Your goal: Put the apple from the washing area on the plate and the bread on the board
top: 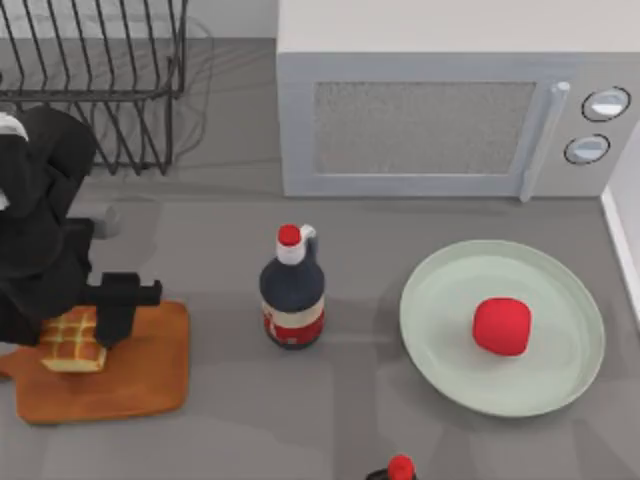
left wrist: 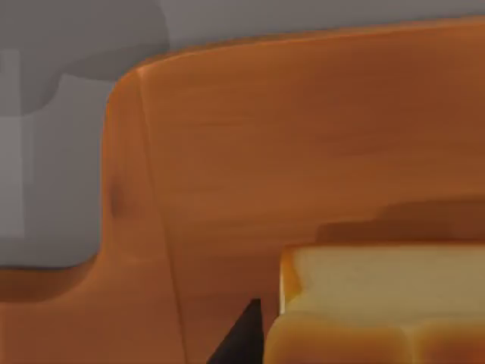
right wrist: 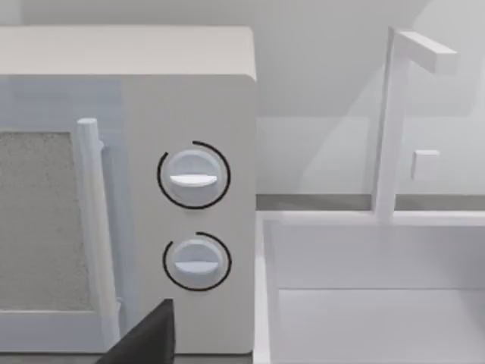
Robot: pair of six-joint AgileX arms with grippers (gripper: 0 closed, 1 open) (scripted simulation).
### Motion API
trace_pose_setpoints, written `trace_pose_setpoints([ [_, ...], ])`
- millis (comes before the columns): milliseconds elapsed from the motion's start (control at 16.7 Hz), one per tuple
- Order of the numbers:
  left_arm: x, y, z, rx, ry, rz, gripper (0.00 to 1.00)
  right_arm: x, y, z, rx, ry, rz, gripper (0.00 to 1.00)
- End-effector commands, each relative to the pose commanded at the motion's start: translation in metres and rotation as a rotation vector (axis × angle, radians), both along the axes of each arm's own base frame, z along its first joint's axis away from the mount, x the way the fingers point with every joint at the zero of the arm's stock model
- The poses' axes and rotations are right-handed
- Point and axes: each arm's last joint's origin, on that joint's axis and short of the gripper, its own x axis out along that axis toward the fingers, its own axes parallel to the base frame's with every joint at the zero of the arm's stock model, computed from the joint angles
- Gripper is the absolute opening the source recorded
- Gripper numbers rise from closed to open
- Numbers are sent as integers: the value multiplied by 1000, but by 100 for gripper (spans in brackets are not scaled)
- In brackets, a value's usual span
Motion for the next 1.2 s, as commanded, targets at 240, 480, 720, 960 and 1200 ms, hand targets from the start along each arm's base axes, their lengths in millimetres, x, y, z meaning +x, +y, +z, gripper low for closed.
trace_pose_setpoints([
  [240,0,0,0,0,0,0,68,0,0,0,0,0,0,100],
  [480,0,0,0,0,0,0,98,0,0,0,0,0,0,100],
  [720,0,0,0,0,0,0,100,0,0,0,0,0,0,100],
  [960,0,0,0,0,0,0,100,0,0,0,0,0,0,100],
  [1200,-1,2,5,-9,-42,-1,100,0,0,0,0,0,0,100],
])
